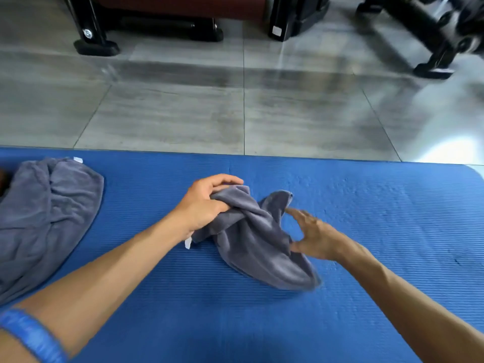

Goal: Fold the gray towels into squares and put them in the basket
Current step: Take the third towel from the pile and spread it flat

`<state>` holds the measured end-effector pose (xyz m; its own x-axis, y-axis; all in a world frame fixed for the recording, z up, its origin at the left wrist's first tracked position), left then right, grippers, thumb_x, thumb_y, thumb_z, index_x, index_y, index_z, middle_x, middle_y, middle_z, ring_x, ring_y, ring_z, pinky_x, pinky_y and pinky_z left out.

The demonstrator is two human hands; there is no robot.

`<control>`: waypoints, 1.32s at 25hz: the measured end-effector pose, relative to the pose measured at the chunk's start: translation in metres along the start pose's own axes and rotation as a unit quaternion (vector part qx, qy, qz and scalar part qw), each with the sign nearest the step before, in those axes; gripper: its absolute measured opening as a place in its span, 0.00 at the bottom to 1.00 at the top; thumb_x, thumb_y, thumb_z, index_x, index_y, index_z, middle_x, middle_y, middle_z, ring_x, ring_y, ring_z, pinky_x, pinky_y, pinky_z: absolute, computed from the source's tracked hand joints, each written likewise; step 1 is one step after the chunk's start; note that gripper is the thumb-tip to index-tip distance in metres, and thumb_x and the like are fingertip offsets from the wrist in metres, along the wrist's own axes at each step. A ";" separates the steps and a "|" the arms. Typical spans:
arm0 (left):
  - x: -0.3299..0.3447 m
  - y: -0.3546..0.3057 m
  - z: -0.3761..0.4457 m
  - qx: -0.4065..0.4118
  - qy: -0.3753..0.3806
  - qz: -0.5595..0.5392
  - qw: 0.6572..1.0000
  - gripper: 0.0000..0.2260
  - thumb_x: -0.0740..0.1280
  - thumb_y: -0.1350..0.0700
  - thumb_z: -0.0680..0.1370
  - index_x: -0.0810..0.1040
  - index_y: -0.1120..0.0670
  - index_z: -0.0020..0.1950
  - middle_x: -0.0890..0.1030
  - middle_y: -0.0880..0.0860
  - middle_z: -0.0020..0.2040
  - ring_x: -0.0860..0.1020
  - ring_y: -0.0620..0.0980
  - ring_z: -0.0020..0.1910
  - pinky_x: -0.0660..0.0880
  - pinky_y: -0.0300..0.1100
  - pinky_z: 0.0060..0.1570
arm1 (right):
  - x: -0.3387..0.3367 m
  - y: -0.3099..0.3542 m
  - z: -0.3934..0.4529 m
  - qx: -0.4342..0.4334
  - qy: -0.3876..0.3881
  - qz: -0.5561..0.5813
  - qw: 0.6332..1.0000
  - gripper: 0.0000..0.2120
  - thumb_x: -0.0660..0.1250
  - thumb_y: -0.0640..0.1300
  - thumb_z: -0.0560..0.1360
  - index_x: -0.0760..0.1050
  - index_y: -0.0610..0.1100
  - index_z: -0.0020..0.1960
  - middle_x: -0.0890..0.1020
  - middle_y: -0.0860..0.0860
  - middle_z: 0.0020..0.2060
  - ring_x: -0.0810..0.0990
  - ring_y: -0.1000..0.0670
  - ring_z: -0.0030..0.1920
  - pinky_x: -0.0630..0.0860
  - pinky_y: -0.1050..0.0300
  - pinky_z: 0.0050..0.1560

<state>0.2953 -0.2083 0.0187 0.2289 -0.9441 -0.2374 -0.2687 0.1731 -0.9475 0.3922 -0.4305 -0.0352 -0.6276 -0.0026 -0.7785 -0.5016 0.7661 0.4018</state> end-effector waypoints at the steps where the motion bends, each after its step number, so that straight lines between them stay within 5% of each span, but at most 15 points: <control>1: 0.015 -0.015 0.001 0.050 0.042 0.015 0.998 0.26 0.64 0.75 0.69 0.80 0.48 0.57 0.85 0.47 0.53 0.81 0.43 0.56 0.76 0.40 0.58 | -0.013 0.021 -0.003 -0.079 -0.072 0.092 0.990 0.41 0.71 0.43 0.69 0.57 0.53 0.78 0.66 0.52 0.74 0.68 0.52 0.72 0.68 0.48 0.70; 4: 0.038 -0.052 -0.003 0.175 0.057 0.041 0.982 0.27 0.66 0.75 0.68 0.78 0.51 0.62 0.85 0.49 0.53 0.82 0.45 0.54 0.76 0.37 0.57 | -0.036 0.078 -0.015 -0.220 -0.066 0.449 0.863 0.39 0.69 0.26 0.70 0.64 0.52 0.75 0.73 0.48 0.70 0.73 0.49 0.69 0.72 0.50 0.69; 6: 0.026 -0.060 -0.003 0.194 -0.029 0.038 0.980 0.16 0.74 0.68 0.69 0.80 0.52 0.52 0.85 0.48 0.45 0.83 0.44 0.46 0.78 0.38 0.49 | -0.041 0.091 -0.017 -0.185 -0.057 0.540 0.819 0.30 0.69 0.28 0.70 0.73 0.47 0.68 0.80 0.44 0.61 0.79 0.48 0.62 0.76 0.52 0.63; 8: 0.010 -0.057 -0.001 0.161 -0.068 0.065 0.982 0.06 0.77 0.60 0.71 0.81 0.53 0.43 0.84 0.48 0.39 0.80 0.42 0.39 0.77 0.37 0.42 | -0.042 0.091 -0.017 -0.117 -0.037 0.494 0.861 0.17 0.73 0.34 0.70 0.79 0.40 0.58 0.83 0.39 0.53 0.82 0.48 0.52 0.77 0.47 0.59; 11: -0.019 -0.034 0.004 0.059 -0.038 0.056 0.996 0.09 0.78 0.53 0.70 0.81 0.55 0.40 0.77 0.51 0.27 0.72 0.44 0.27 0.70 0.35 0.31 | -0.045 0.062 -0.015 -0.023 -0.081 0.396 0.914 0.10 0.77 0.40 0.69 0.82 0.37 0.47 0.84 0.38 0.40 0.80 0.50 0.40 0.78 0.45 0.47; 14: -0.051 0.001 -0.003 -0.049 0.079 0.074 0.993 0.19 0.81 0.43 0.61 0.83 0.53 0.43 0.67 0.47 0.23 0.60 0.45 0.24 0.58 0.36 0.25 | -0.065 0.034 -0.023 0.005 -0.209 0.441 0.873 0.02 0.75 0.39 0.71 0.83 0.41 0.42 0.82 0.51 0.34 0.79 0.55 0.36 0.74 0.59 0.40; 17: -0.052 0.034 -0.031 -0.134 0.233 0.211 0.940 0.20 0.81 0.47 0.64 0.82 0.47 0.53 0.78 0.48 0.32 0.71 0.45 0.29 0.68 0.39 0.32 | -0.075 0.014 -0.030 0.012 -0.243 0.499 0.832 0.07 0.72 0.36 0.74 0.83 0.46 0.39 0.85 0.52 0.35 0.82 0.56 0.38 0.76 0.57 0.43; 21: -0.034 0.038 -0.025 -0.064 0.117 0.340 0.931 0.32 0.79 0.49 0.67 0.69 0.40 0.67 0.75 0.42 0.57 0.77 0.45 0.53 0.73 0.37 0.51 | -0.067 0.041 -0.033 -0.099 -0.124 0.453 0.877 0.02 0.73 0.36 0.73 0.83 0.41 0.42 0.84 0.46 0.39 0.81 0.51 0.42 0.76 0.52 0.48; 24: 0.006 0.016 -0.028 -0.008 0.137 0.241 0.961 0.38 0.80 0.46 0.64 0.67 0.39 0.70 0.72 0.38 0.64 0.72 0.39 0.63 0.72 0.36 0.60 | -0.058 0.079 -0.044 -0.196 -0.045 0.416 0.887 0.07 0.71 0.41 0.71 0.82 0.40 0.47 0.83 0.48 0.41 0.80 0.54 0.44 0.76 0.58 0.49; 26: 0.028 0.003 -0.032 0.028 0.158 0.164 0.973 0.28 0.79 0.50 0.68 0.75 0.46 0.65 0.80 0.41 0.59 0.77 0.37 0.58 0.75 0.36 0.56 | -0.052 0.098 -0.047 -0.222 -0.046 0.368 0.902 0.08 0.71 0.44 0.72 0.83 0.42 0.48 0.85 0.48 0.41 0.80 0.55 0.44 0.76 0.57 0.49; 29: 0.013 -0.011 -0.018 0.094 0.048 0.188 0.976 0.05 0.72 0.63 0.73 0.83 0.55 0.47 0.82 0.48 0.41 0.78 0.42 0.41 0.74 0.43 0.44 | -0.055 0.088 -0.040 -0.137 -0.095 0.318 0.933 0.11 0.72 0.51 0.71 0.82 0.43 0.45 0.83 0.46 0.38 0.78 0.55 0.40 0.77 0.49 0.47; 31: -0.030 -0.010 -0.003 0.064 -0.121 0.265 0.955 0.14 0.65 0.67 0.71 0.84 0.50 0.46 0.81 0.49 0.43 0.77 0.46 0.45 0.72 0.42 0.48 | -0.051 0.069 -0.037 -0.049 -0.042 0.232 0.970 0.13 0.74 0.51 0.71 0.78 0.42 0.37 0.76 0.50 0.30 0.74 0.53 0.34 0.71 0.50 0.38; 33: -0.080 -0.004 -0.003 -0.026 -0.306 0.225 0.925 0.19 0.61 0.65 0.70 0.84 0.47 0.50 0.83 0.48 0.48 0.78 0.50 0.51 0.75 0.42 0.54 | -0.034 0.063 -0.042 -0.006 0.081 0.144 0.986 0.11 0.74 0.50 0.71 0.77 0.46 0.35 0.77 0.53 0.28 0.75 0.53 0.32 0.71 0.56 0.36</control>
<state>0.2755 -0.1340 0.0416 0.5649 -0.4409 -0.6975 -0.5068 0.4817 -0.7150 0.3570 -0.4089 0.0373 -0.8318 0.1110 -0.5439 -0.2947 0.7421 0.6021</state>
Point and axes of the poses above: each hand's wrist, its own z-axis towards the middle knuckle, its own x-axis out of the palm, y = z × x, the point moved 6 cm from there along z, towards the middle knuckle
